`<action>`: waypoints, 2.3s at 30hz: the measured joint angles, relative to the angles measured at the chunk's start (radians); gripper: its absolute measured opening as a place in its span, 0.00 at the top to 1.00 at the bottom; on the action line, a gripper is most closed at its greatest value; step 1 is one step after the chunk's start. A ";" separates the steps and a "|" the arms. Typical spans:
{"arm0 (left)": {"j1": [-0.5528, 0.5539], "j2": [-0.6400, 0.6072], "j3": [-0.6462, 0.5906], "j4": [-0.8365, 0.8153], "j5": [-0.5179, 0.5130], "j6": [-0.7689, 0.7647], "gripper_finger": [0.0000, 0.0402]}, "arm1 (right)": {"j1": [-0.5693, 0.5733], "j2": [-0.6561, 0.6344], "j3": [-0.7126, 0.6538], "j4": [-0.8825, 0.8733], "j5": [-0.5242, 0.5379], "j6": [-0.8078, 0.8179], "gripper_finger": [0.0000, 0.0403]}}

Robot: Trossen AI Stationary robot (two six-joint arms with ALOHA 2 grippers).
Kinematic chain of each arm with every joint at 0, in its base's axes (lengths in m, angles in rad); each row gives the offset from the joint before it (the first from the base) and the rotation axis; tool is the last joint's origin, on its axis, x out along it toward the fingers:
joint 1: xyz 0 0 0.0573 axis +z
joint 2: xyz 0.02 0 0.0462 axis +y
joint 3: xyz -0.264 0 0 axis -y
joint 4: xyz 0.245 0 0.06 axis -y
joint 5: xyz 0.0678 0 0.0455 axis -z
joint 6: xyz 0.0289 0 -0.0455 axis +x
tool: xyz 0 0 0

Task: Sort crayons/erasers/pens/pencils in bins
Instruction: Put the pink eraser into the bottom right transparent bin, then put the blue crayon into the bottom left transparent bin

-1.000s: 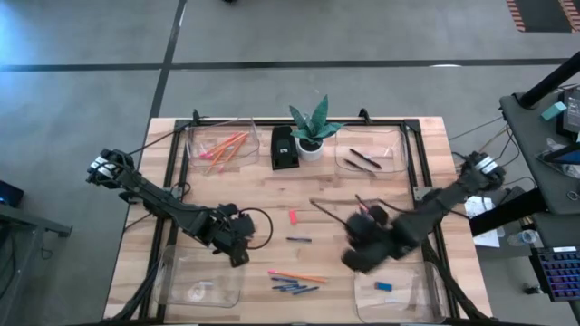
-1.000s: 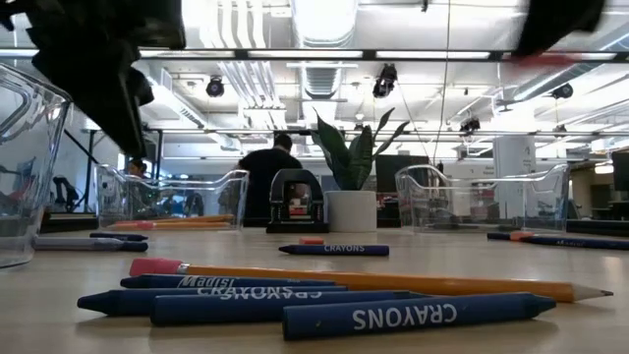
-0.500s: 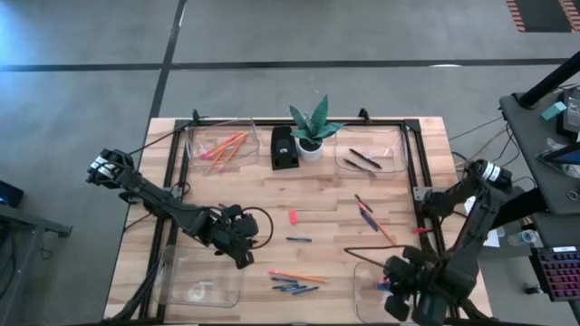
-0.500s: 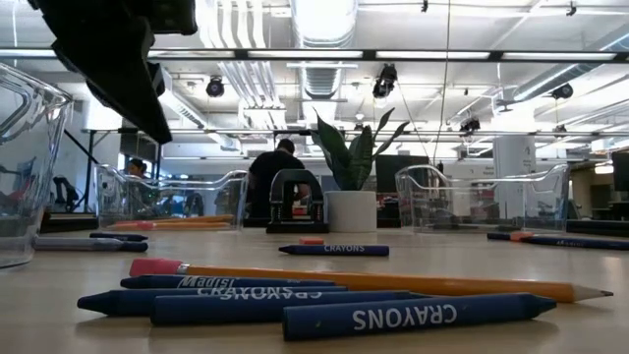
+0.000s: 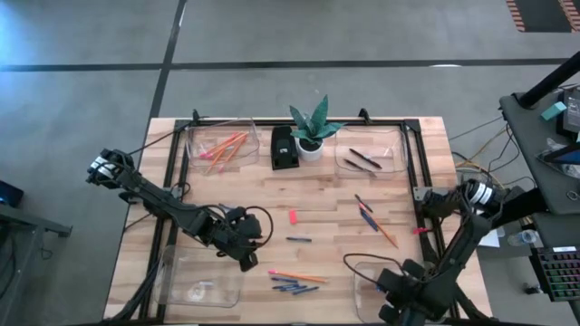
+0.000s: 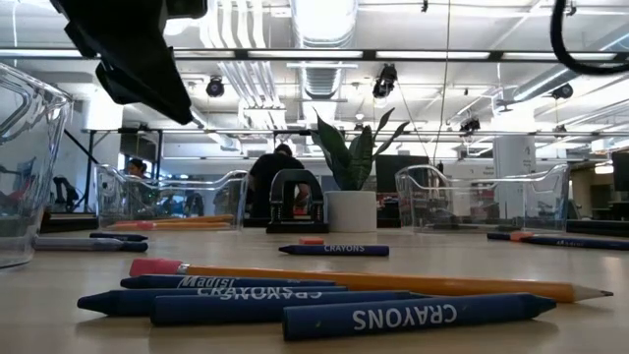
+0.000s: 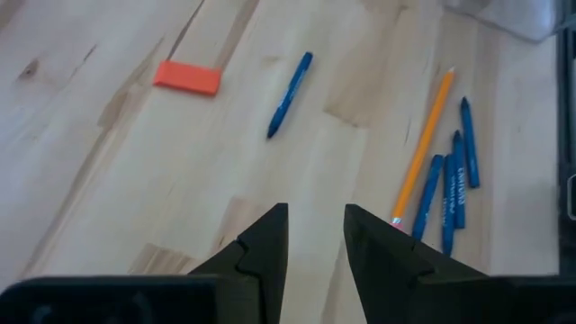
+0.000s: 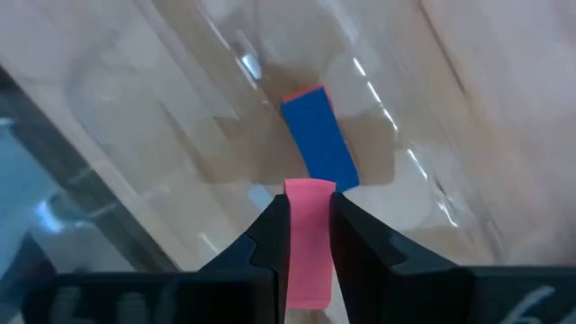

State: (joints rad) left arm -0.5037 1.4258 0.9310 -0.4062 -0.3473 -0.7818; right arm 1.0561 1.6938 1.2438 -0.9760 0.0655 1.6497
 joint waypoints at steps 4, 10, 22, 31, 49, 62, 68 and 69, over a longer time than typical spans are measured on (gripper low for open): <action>0.000 0.000 0.000 0.021 0.001 0.000 0.76 | 0.002 0.027 -0.002 0.002 -0.022 -0.009 0.85; 0.000 0.000 0.000 0.035 0.001 0.000 0.76 | 0.002 0.031 -0.004 0.007 -0.020 -0.005 0.85; 0.000 0.000 0.000 0.032 0.001 0.002 0.76 | 0.002 0.037 -0.008 0.003 -0.025 -0.013 0.71; 0.000 0.000 0.000 0.031 0.000 0.003 0.76 | -0.003 -0.072 0.048 -0.159 -0.027 -0.065 0.63; 0.126 0.000 0.000 -0.228 -0.028 0.004 0.76 | -0.243 -0.337 0.052 -0.543 0.449 -0.193 0.63; 0.377 0.007 -0.102 -0.486 0.241 0.507 0.76 | -0.334 -0.346 0.008 -0.543 0.461 -0.326 0.63; 0.436 0.006 -0.164 -0.466 0.240 0.600 0.76 | -0.348 -0.351 -0.023 -0.546 0.461 -0.337 0.63; 0.446 0.008 -0.170 -0.462 0.240 0.615 0.76 | -0.351 -0.353 -0.027 -0.546 0.462 -0.340 0.63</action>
State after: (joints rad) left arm -0.0582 1.4336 0.7609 -0.8684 -0.1070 -0.1668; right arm 0.7051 1.3410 1.2172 -1.5217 0.5274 1.3095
